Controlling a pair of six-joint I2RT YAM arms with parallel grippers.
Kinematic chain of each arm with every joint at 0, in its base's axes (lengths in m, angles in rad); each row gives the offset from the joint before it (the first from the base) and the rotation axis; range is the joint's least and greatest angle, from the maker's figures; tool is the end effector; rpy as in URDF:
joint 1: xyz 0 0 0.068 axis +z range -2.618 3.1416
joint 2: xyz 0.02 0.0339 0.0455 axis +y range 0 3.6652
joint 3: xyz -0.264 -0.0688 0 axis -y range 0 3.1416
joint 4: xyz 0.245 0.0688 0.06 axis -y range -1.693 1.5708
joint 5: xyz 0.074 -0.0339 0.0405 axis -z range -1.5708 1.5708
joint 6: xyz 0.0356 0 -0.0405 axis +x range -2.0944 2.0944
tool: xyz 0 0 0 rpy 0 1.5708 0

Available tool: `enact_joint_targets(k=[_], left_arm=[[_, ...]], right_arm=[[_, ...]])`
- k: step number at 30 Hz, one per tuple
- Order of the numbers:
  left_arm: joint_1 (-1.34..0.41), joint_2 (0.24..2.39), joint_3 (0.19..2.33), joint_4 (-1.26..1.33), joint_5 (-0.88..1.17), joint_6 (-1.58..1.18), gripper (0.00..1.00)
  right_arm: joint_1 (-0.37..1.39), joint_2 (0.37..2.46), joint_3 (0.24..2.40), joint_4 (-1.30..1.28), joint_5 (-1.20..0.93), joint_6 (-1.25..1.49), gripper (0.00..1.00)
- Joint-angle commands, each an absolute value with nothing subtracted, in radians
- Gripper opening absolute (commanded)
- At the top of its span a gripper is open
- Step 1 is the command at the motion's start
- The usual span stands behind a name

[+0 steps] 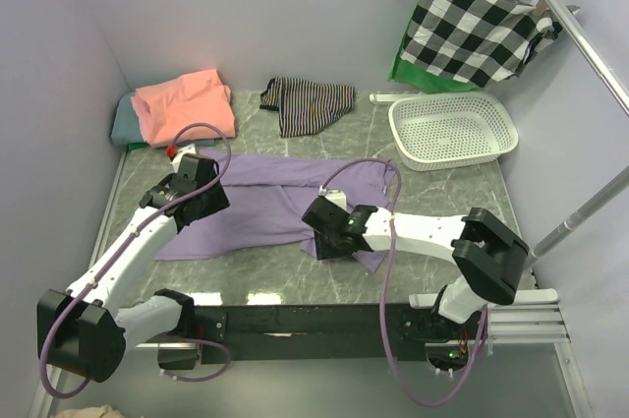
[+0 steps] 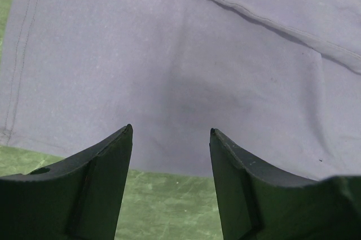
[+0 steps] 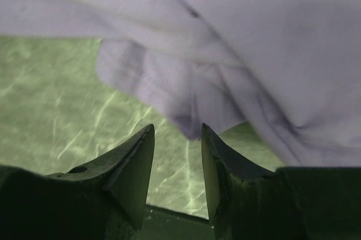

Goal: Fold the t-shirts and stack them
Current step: Fold the tshirt

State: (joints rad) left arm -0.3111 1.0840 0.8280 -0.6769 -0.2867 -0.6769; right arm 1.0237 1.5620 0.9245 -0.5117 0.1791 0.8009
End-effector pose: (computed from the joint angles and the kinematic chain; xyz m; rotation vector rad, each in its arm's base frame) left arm 0.2060 -0.0557 0.2560 -0.5602 2.3870 -0.0722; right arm 0.1588 0.2485 0.1804 -0.2511 2.7163 0.3117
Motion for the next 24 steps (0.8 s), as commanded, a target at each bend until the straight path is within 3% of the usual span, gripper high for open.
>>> enact_joint_targets(k=[1, 10, 12, 13, 14, 16, 24], left_arm=[[-0.314, 1.088, 0.821, -0.654, -0.299, -0.689, 0.63], [-0.316, 1.124, 0.822, -0.65, -0.285, -0.678, 0.62], [-0.316, 1.132, 0.824, -0.655, -0.287, -0.678, 0.62], [-0.316, 1.134, 0.825, -0.657, -0.29, -0.68, 0.62], [-0.316, 1.137, 0.825, -0.658, -0.29, -0.678, 0.62], [-0.318, 1.14, 0.827, -0.66, -0.288, -0.678, 0.62], [-0.319, 1.163, 0.827, -0.655, -0.278, -0.67, 0.63]], right_arm=[[1.029, 1.6, 0.988, -0.566, 0.31, 0.833, 0.46], [1.031, 1.681, 0.999, -0.558, 0.308, 0.834, 0.46], [1.029, 1.684, 0.989, -0.566, 0.311, 0.842, 0.39], [1.029, 1.683, 0.979, -0.569, 0.311, 0.845, 0.31], [1.031, 1.671, 0.97, -0.572, 0.313, 0.85, 0.17], [1.031, 1.651, 0.934, -0.575, 0.311, 0.856, 0.03], [1.04, 1.373, 0.806, -0.763, 0.308, 0.859, 0.0]])
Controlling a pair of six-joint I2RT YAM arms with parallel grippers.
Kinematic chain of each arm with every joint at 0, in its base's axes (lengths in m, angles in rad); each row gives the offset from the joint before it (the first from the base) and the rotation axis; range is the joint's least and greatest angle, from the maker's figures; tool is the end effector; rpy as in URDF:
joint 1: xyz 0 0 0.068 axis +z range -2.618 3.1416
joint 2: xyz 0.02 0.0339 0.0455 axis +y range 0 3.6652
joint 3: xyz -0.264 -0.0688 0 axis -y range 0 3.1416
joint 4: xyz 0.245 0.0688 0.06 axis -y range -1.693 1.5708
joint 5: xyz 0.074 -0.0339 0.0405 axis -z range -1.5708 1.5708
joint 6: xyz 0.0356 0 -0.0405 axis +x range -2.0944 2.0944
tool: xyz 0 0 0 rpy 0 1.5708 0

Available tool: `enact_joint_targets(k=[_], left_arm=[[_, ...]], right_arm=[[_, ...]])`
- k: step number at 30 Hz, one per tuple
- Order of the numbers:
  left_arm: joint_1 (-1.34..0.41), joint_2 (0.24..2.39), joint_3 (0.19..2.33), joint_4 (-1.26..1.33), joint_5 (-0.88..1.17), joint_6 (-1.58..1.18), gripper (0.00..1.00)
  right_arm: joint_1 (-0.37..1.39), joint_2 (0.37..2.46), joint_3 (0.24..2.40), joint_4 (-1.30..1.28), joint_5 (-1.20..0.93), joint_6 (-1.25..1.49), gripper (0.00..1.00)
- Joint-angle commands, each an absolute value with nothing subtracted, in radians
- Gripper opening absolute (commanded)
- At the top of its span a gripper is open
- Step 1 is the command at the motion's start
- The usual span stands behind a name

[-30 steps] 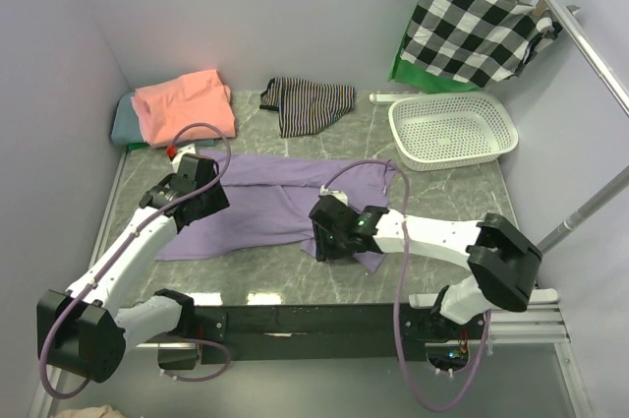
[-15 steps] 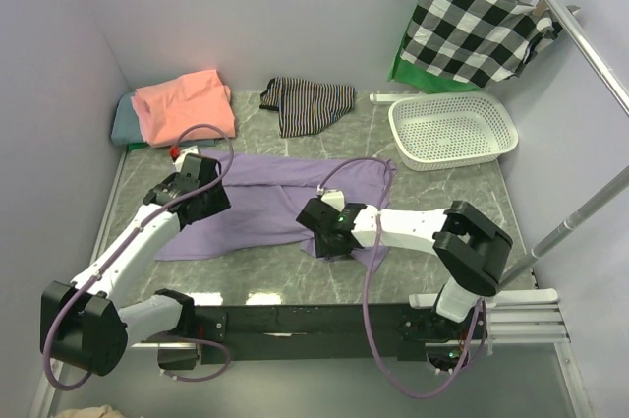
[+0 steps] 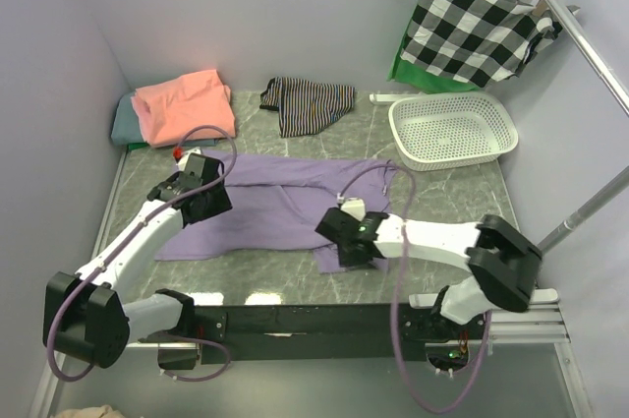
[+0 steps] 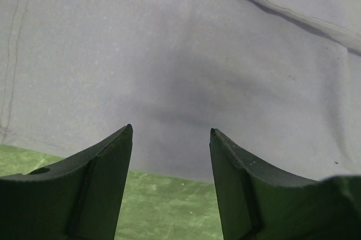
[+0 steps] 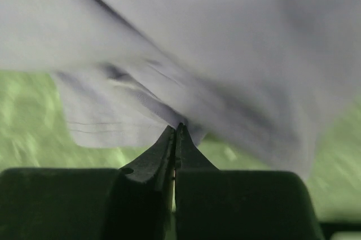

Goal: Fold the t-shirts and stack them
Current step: Fold the tshirt

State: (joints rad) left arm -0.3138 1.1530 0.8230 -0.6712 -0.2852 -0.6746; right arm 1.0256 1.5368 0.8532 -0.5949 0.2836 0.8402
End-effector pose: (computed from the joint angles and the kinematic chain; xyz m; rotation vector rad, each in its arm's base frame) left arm 0.2147 -0.0591 0.2411 -0.5541 2.4501 -0.0313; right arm 0.1486 0.2257 0.1655 -0.1963 2.7340 0.0911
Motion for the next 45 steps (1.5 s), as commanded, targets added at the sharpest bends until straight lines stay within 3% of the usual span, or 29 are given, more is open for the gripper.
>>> enact_joint_targets(k=[1, 12, 13, 15, 17, 22, 29, 35, 38, 45], left_arm=[[-0.321, 1.166, 0.828, -0.652, -0.276, -0.669, 0.62], [-0.334, 1.184, 0.827, -0.643, -0.249, -0.661, 0.63], [-0.336, 1.186, 0.827, -0.643, -0.247, -0.66, 0.63], [-0.336, 1.193, 0.828, -0.643, -0.245, -0.657, 0.63], [-0.336, 1.201, 0.831, -0.646, -0.245, -0.657, 0.63], [-0.336, 1.203, 0.831, -0.644, -0.245, -0.657, 0.63], [-0.336, 1.219, 0.836, -0.643, -0.236, -0.649, 0.64], [-0.336, 1.267, 0.879, -0.664, -0.297, -0.627, 0.65], [-0.334, 1.321, 0.928, -0.651, -0.305, -0.624, 0.65], [-0.282, 1.508, 1.061, -0.588, -0.324, -0.621, 0.66]], right_arm=[[1.04, 1.292, 0.796, -0.791, 0.308, 0.868, 0.0], [1.121, 0.928, 0.632, -0.925, -0.056, 1.015, 0.0], [1.126, 0.898, 0.621, -0.901, -0.093, 1.02, 0.12], [1.131, 0.873, 0.623, -0.838, -0.161, 1.022, 0.24], [1.132, 0.851, 0.664, -0.897, -0.117, 1.034, 0.45], [1.132, 0.891, 0.919, -1.15, 0.297, 1.084, 0.68], [1.016, 1.014, 0.816, -0.944, 0.412, 1.002, 0.67], [0.703, 1.095, 0.749, -0.592, 0.329, 0.807, 0.65], [0.62, 1.184, 0.804, -0.453, 0.287, 0.694, 0.64], [0.511, 1.639, 1.159, -0.414, 0.186, 0.513, 0.62]])
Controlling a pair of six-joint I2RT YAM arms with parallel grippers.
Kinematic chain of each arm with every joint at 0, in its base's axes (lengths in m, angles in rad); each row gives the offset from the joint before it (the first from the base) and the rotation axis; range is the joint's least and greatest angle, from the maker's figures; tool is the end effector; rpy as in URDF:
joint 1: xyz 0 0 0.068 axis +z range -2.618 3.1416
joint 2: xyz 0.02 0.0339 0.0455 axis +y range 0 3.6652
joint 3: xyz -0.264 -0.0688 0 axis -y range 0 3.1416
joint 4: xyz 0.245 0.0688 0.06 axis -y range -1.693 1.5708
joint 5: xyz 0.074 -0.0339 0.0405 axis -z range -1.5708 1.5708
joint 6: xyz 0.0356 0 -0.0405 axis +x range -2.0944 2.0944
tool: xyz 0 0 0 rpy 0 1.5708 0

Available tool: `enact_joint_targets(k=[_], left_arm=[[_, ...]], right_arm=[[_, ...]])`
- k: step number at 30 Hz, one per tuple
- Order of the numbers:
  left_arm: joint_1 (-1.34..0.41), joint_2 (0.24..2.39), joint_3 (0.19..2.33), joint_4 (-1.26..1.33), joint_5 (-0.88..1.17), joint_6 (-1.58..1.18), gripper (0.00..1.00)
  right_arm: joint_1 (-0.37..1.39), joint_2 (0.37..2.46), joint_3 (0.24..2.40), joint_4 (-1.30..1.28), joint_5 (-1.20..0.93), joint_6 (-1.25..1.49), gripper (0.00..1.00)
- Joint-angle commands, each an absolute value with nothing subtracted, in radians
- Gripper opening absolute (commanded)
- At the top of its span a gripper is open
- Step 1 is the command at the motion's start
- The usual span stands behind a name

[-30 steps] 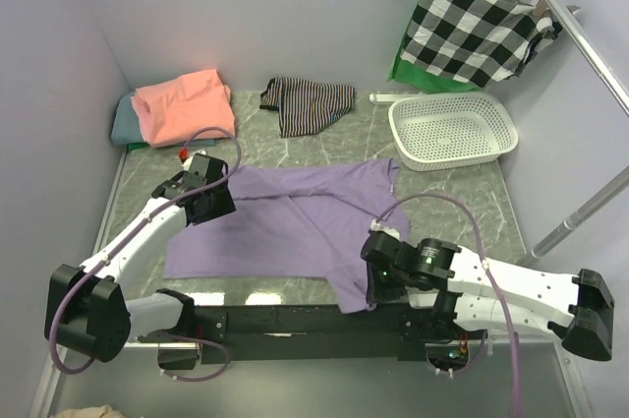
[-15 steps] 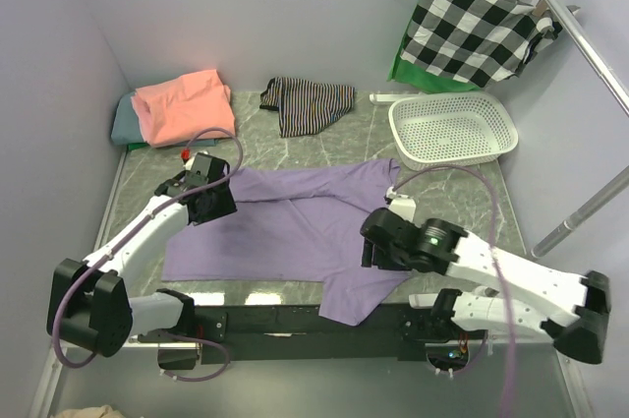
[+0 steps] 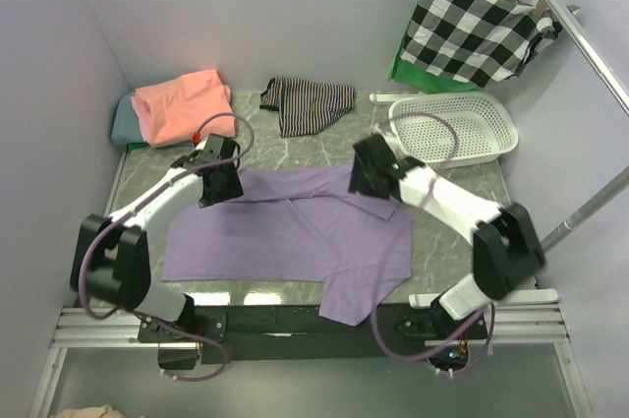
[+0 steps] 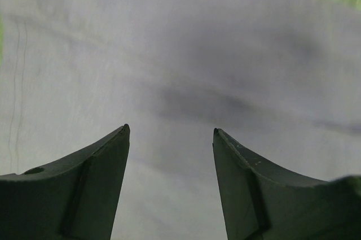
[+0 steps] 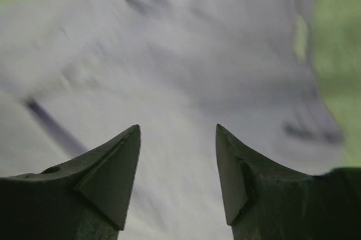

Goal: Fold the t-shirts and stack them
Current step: Fold the tshirt

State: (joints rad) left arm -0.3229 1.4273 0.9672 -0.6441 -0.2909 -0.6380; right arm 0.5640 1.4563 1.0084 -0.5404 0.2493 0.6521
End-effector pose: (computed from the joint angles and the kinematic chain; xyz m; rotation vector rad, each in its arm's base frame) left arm 0.2660 -0.0782 0.2232 -0.4967 2.5505 0.0521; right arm 0.2551 0.1510 0.2331 0.2056 2.5140 0.1724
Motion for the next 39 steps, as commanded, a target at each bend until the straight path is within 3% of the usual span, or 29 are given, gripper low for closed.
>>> enact_joint_targets(k=[1, 6, 15, 25, 39], left_arm=[[-0.267, 1.55, 1.078, -0.583, -0.316, -0.62, 0.66], [-0.171, 1.641, 1.162, -0.548, -0.301, -0.63, 0.66], [-0.124, 1.802, 1.325, -0.568, -0.38, -0.624, 0.67], [-0.107, 1.914, 1.351, -0.554, -0.411, -0.601, 0.67], [-0.002, 2.005, 1.384, -0.54, -0.474, -0.574, 0.67]], right_arm=[[0.497, 1.678, 1.19, -0.413, 0.151, 0.508, 0.61], [0.439, 1.862, 1.351, -0.426, 0.091, 0.482, 0.58], [0.382, 1.942, 1.373, -0.465, 0.074, 0.451, 0.57], [0.322, 2.005, 1.362, -0.476, 0.023, 0.434, 0.56], [0.275, 2.141, 1.568, -0.569, 0.018, 0.411, 0.53]])
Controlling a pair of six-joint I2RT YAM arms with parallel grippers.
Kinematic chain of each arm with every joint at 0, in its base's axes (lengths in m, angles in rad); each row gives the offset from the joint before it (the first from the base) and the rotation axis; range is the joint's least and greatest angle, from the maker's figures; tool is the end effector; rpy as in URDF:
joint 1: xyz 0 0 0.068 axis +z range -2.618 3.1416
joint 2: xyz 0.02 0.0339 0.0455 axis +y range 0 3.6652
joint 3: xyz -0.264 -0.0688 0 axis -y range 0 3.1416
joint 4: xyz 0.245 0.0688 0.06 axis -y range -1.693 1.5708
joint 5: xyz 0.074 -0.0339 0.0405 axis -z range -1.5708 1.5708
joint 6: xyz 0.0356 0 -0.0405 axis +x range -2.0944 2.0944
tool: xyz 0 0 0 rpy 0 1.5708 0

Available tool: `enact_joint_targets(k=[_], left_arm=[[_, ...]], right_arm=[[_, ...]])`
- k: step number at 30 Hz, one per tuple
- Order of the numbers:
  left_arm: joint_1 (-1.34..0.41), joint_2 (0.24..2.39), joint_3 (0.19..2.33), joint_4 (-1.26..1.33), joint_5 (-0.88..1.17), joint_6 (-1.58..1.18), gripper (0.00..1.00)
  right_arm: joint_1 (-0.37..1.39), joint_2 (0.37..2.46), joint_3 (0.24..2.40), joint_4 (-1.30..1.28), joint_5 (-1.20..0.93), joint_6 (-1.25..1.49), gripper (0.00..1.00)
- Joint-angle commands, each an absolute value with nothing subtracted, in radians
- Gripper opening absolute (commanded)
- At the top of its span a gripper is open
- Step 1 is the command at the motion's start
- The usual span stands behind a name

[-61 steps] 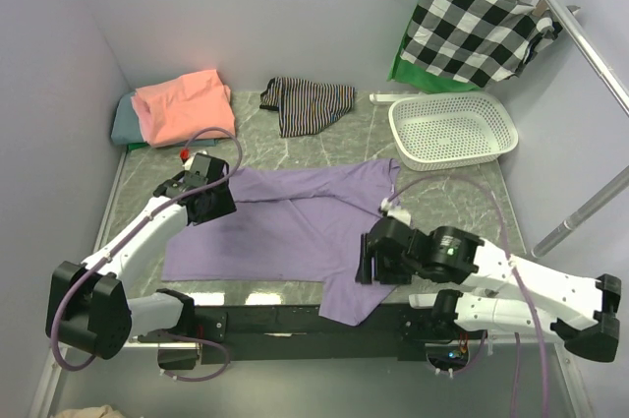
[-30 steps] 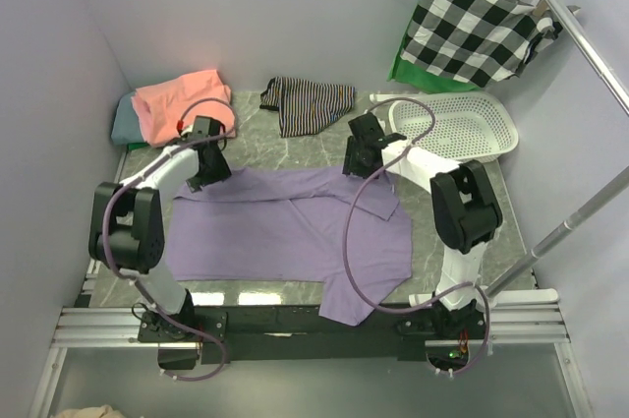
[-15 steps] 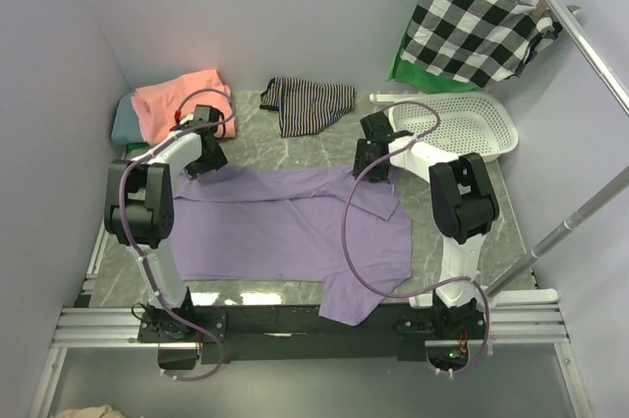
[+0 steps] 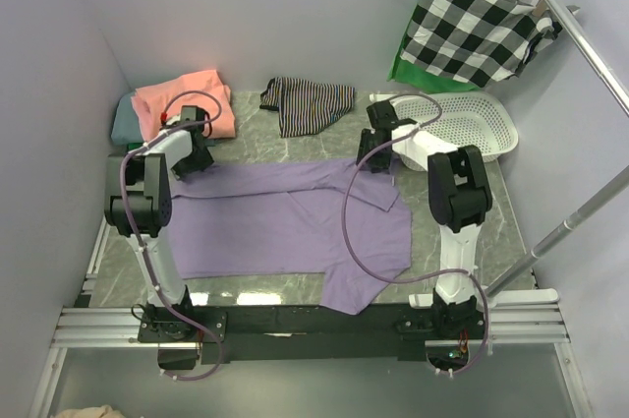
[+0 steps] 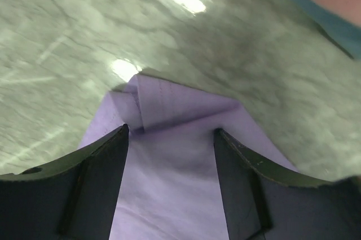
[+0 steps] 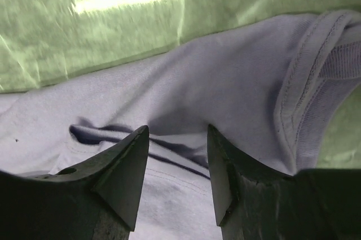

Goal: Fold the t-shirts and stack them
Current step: Fold the tshirt

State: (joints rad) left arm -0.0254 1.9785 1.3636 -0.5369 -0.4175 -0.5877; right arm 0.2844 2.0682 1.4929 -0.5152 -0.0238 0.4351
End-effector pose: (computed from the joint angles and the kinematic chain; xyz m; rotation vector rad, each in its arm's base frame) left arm 0.4030 0.0042 0.1662 -0.8334 2.4640 0.3581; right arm 0.4171 0.1228 0.1654 0.1946 2.6812 0.2617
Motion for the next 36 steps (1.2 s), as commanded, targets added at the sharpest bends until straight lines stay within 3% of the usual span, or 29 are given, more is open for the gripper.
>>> enact_joint_targets(k=[1, 8, 15, 19, 21, 25, 29, 36], left_arm=[[-0.002, 2.009, 1.387, -0.548, -0.486, -0.577, 0.68], [-0.002, 2.011, 1.387, -0.58, -0.523, -0.591, 0.67], [-0.023, 1.831, 1.367, -0.503, -0.529, -0.572, 0.66], [-0.054, 1.694, 1.362, -0.488, -0.509, -0.549, 0.71], [-0.055, 1.626, 1.344, -0.518, -0.444, -0.572, 0.92], [-0.058, 1.501, 1.176, -0.555, -0.284, -0.606, 0.84], [-0.063, 1.369, 1.02, -0.607, -0.187, -0.623, 0.87], [-0.064, 1.296, 1.063, -0.868, -0.075, -0.491, 0.85]], right_arm=[[0.275, 2.155, 1.591, -0.578, 0.021, 0.411, 0.53], [0.27, 2.215, 1.727, -0.618, 0.051, 0.396, 0.53], [0.272, 2.051, 1.678, -0.539, 0.06, 0.308, 0.6], [0.273, 1.869, 1.556, -0.465, 0.093, 0.299, 0.68], [0.273, 1.783, 1.528, -0.485, 0.112, 0.302, 0.72], [0.276, 1.686, 1.407, -0.59, 0.069, 0.325, 0.72], [0.327, 1.532, 1.195, -0.632, 0.003, 0.354, 0.7], [0.541, 1.295, 0.896, -0.664, -0.018, 0.486, 0.7]])
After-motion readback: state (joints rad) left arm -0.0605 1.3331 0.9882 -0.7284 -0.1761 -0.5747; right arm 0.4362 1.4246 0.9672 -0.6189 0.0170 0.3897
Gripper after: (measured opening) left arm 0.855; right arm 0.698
